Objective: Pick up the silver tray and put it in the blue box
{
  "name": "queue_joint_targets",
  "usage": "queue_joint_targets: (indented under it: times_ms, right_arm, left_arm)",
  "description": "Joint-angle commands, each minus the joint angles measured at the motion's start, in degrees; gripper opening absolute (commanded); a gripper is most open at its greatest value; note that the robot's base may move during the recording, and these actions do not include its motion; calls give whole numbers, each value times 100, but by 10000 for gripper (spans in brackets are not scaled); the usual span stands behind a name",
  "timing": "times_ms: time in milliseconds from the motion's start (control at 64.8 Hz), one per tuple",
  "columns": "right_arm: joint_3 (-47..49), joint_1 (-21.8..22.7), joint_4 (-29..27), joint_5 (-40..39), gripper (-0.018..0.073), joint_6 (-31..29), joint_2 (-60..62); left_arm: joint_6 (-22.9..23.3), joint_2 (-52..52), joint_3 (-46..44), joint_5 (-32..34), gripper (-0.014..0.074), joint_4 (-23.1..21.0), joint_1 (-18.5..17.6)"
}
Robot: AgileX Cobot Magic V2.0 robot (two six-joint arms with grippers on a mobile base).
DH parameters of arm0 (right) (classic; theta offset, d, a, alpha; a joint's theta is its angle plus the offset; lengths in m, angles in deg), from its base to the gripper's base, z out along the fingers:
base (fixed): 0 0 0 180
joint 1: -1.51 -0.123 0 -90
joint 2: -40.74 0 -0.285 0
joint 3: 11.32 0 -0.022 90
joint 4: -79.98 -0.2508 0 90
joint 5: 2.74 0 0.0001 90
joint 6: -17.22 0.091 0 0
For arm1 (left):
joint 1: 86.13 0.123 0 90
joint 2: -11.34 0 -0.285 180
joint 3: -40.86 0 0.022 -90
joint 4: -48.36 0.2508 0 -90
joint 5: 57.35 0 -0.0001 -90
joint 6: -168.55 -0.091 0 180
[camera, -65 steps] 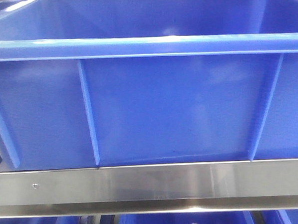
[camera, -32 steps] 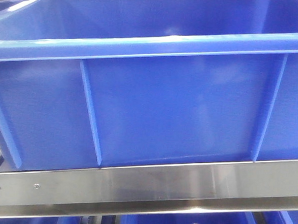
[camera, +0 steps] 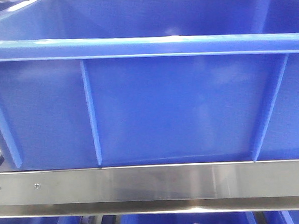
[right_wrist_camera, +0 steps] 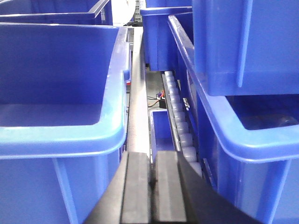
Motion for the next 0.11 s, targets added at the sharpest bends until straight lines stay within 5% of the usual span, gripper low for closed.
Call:
queue_joint_targets:
  times_ms: [0,93]
  right_arm:
    - [-14,27,0,-460,52,-62,115]
    - [-14,27,0,-460,52,-62,115]
  left_arm:
    - [-6,74,-17,505,-95,-33,2]
    - [-6,74,-17,505,-95,-33,2]
